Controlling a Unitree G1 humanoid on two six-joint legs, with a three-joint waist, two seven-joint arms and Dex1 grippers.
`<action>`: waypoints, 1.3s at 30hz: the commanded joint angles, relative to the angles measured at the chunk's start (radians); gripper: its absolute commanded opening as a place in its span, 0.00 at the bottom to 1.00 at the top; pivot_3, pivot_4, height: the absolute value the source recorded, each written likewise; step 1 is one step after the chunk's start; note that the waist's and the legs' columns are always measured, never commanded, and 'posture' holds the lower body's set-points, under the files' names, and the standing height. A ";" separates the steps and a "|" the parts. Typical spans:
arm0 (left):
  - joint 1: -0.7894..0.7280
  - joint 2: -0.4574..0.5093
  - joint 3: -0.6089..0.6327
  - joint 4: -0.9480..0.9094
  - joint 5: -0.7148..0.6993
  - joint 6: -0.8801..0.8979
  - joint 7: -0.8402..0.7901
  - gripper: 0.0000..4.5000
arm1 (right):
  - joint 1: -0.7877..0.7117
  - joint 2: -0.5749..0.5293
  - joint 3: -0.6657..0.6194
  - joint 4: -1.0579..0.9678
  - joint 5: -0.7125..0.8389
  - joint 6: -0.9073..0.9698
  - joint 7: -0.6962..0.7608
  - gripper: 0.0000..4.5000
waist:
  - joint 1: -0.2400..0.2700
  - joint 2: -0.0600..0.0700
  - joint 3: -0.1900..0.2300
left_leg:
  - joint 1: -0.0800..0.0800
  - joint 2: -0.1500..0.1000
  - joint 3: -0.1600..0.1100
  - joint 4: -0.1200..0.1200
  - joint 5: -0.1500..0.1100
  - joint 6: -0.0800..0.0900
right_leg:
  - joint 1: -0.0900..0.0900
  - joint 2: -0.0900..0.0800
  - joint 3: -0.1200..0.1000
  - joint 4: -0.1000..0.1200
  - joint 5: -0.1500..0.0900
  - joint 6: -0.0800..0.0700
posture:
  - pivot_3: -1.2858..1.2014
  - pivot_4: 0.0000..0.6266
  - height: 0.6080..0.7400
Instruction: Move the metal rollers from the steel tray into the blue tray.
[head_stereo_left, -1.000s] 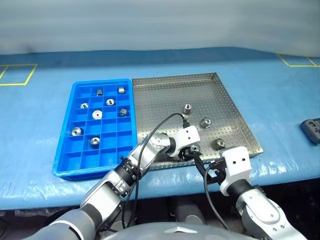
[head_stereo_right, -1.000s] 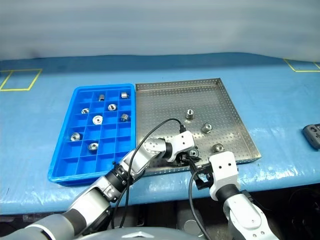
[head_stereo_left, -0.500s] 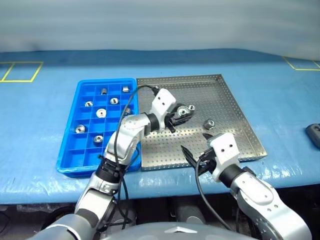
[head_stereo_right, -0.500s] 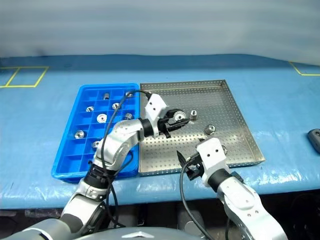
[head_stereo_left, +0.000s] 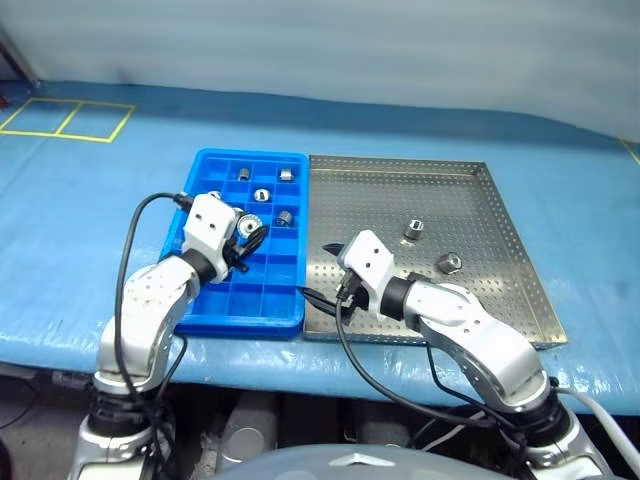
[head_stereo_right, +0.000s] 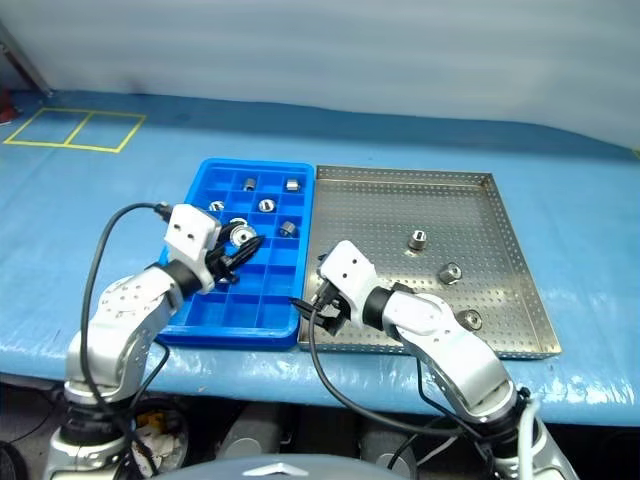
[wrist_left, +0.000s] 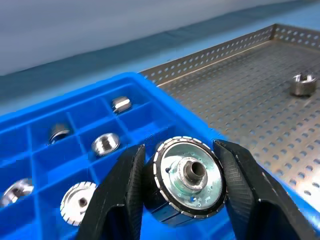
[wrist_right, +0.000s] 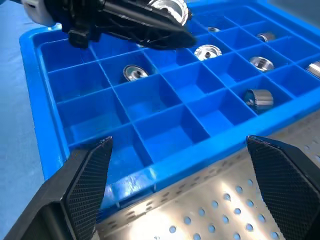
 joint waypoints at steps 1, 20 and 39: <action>0.059 0.006 0.062 -0.122 -0.029 0.031 0.026 0.42 | -0.042 0.033 0.035 0.039 -0.011 -0.057 0.041 1.00 | 0.020 0.000 0.000 | 0.000 0.000 0.000 0.000 0.000 0.000 | 0.000 -0.001 0.000 0.000 0.000 0.000 | 0.69 0.24 1.00; 0.180 0.030 0.105 -0.143 -0.037 0.120 0.096 0.42 | -0.036 0.073 0.073 0.072 -0.045 -0.089 0.103 1.00 | 0.168 0.001 0.000 | -0.002 0.002 0.001 -0.002 -0.002 -0.004 | -0.004 -0.002 -0.006 -0.001 -0.002 -0.003 | 0.69 0.24 1.00; 0.049 0.013 0.059 -0.100 -0.138 0.067 0.057 0.99 | 0.094 0.083 -0.020 -0.066 -0.024 -0.010 -0.001 1.00 | 0.190 0.001 0.000 | -0.009 0.001 0.005 -0.001 -0.003 -0.006 | -0.010 0.002 -0.008 -0.001 -0.003 -0.004 | 0.65 0.24 1.00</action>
